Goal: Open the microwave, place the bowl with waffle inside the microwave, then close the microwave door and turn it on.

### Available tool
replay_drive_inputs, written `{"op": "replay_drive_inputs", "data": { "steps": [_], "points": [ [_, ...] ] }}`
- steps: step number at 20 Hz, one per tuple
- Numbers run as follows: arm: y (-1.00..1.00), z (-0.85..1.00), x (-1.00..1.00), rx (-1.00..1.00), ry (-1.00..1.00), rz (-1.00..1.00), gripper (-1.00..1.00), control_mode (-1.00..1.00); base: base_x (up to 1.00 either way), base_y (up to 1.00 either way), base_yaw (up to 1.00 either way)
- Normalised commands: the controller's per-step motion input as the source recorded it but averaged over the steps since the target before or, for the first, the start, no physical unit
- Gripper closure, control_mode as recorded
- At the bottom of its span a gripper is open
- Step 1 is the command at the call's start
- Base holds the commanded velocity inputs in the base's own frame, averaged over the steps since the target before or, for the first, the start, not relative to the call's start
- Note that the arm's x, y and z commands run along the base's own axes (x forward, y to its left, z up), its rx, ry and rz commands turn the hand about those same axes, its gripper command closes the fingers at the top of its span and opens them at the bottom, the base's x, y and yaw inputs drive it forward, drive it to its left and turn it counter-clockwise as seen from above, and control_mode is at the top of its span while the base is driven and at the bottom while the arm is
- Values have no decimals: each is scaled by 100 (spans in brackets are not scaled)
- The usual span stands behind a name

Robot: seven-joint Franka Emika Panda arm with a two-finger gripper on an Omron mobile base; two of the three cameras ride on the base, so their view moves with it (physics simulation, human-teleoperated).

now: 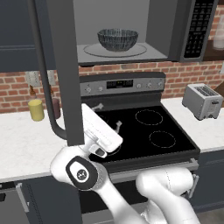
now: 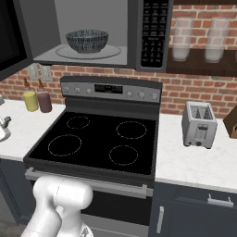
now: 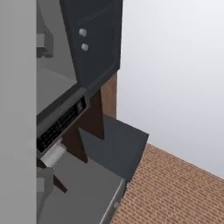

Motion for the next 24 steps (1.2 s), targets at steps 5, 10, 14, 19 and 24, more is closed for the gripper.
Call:
{"op": "replay_drive_inputs", "data": {
  "steps": [5,10,14,19,24],
  "points": [
    [100,0,0,-3,0,0,-100,-100,0,0,0],
    [71,-14,3,-1,0,1,-100,-100,0,0,0],
    [9,-52,15,0,-1,16,-100,-100,0,0,0],
    [43,4,10,0,0,14,-100,-100,0,0,0],
    [48,22,19,0,0,14,-100,-100,0,0,0]
  ]
}}
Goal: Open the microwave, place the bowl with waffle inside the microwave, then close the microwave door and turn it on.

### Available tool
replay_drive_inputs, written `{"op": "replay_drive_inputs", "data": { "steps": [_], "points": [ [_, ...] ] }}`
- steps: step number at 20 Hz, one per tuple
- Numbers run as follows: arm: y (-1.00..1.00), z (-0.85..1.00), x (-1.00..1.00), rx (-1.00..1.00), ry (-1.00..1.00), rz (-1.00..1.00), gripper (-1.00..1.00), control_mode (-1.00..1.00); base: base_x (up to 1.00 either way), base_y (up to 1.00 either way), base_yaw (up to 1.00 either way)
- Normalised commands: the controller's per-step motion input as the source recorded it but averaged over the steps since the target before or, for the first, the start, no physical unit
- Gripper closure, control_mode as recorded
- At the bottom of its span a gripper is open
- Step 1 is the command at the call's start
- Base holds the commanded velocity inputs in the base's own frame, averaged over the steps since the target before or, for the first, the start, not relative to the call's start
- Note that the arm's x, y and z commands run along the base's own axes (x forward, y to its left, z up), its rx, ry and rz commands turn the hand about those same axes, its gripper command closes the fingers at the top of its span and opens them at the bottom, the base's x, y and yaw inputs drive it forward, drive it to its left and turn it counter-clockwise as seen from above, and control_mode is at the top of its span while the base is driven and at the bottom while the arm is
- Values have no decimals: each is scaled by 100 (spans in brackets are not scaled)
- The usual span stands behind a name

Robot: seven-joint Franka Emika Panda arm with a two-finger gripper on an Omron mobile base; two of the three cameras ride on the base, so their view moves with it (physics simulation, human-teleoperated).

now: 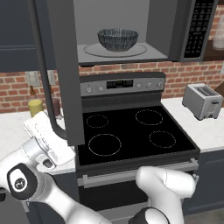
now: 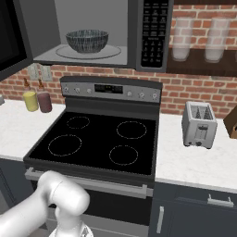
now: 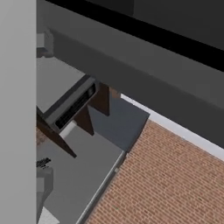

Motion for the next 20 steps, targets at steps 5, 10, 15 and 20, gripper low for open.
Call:
{"op": "replay_drive_inputs", "data": {
  "steps": [5,10,15,20],
  "points": [
    [16,46,19,0,0,11,-100,-100,0,0,0],
    [-5,49,24,1,0,4,-100,-100,0,0,0],
    [-53,21,20,11,-2,7,-100,-100,0,0,0],
    [-90,5,22,24,-4,12,-100,-100,0,0,0]
  ]
}}
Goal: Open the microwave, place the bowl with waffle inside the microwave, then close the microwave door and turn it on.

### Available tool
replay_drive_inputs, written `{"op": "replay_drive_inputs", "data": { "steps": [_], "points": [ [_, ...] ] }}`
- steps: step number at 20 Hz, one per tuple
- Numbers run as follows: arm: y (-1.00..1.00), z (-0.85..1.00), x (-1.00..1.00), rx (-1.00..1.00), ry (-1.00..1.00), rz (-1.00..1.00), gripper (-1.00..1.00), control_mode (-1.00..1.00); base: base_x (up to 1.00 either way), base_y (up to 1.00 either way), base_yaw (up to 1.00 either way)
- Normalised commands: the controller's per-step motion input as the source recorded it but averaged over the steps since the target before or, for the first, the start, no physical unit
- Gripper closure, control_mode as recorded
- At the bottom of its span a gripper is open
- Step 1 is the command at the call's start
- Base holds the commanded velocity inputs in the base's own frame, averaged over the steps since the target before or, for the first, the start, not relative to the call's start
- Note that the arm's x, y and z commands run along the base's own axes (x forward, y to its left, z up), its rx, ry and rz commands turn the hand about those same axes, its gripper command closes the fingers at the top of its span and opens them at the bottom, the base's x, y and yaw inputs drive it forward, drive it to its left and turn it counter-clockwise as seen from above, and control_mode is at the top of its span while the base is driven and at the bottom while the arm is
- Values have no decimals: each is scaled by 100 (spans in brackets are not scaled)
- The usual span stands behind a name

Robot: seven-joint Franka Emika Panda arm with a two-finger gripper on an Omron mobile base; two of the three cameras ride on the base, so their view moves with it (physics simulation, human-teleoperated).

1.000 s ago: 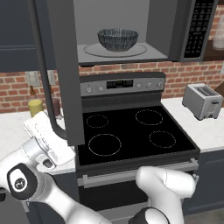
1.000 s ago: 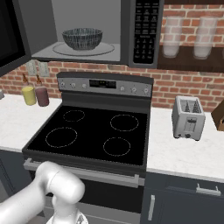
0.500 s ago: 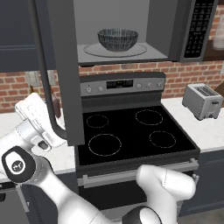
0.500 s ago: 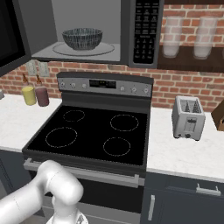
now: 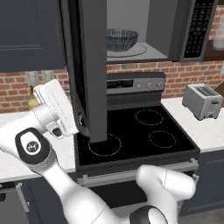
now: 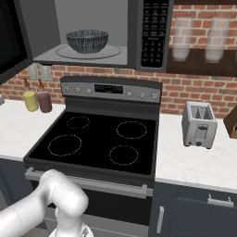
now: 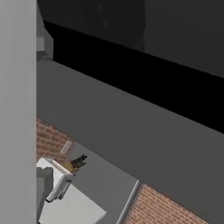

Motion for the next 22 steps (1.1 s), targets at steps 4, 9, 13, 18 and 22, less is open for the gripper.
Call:
{"op": "replay_drive_inputs", "data": {
  "steps": [4,9,13,18,22],
  "points": [
    [-94,2,22,27,-4,14,-100,-100,0,0,0],
    [-100,5,36,29,-1,19,-100,-100,0,0,0],
    [-100,4,58,30,0,24,-100,-100,0,0,0],
    [-95,0,72,27,-2,28,-100,-100,0,0,0],
    [-53,11,84,24,-5,29,-100,-100,0,0,0]
  ]
}}
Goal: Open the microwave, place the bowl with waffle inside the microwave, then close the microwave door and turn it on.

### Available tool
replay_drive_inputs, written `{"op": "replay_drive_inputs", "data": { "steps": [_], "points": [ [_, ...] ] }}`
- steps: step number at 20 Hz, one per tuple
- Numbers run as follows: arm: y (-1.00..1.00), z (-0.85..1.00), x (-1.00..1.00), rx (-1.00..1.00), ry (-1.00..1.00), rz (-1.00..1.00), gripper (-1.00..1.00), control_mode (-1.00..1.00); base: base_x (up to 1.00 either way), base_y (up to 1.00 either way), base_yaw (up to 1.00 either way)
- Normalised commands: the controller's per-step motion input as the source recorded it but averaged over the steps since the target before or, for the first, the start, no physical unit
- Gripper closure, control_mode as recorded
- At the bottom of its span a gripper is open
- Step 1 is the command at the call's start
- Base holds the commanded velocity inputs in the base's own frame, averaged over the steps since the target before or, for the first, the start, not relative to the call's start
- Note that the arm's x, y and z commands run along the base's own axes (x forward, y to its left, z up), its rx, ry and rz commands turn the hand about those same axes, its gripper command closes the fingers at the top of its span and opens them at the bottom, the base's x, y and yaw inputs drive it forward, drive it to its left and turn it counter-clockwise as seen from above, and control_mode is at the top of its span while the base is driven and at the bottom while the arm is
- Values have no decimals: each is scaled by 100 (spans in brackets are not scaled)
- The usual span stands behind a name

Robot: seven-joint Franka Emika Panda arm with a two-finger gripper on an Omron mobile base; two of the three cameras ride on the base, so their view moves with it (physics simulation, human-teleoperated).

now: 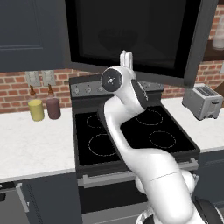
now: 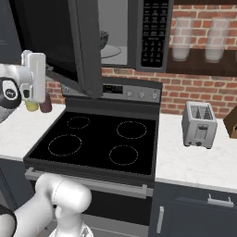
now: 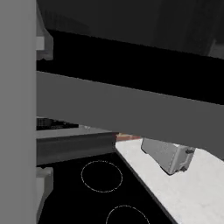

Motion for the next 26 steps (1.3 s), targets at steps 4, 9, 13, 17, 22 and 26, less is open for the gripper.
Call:
{"op": "replay_drive_inputs", "data": {
  "steps": [4,9,13,17,22,26],
  "points": [
    [-16,29,84,20,-7,26,-100,-100,0,0,0],
    [0,46,72,15,-6,23,-100,-100,0,0,0],
    [0,47,56,11,-4,21,-100,-100,0,0,0],
    [0,28,53,8,-2,20,-100,-100,0,0,0],
    [0,5,48,6,-3,18,-100,-100,0,0,0],
    [0,-24,33,1,-2,12,-100,-100,0,0,0]
  ]
}}
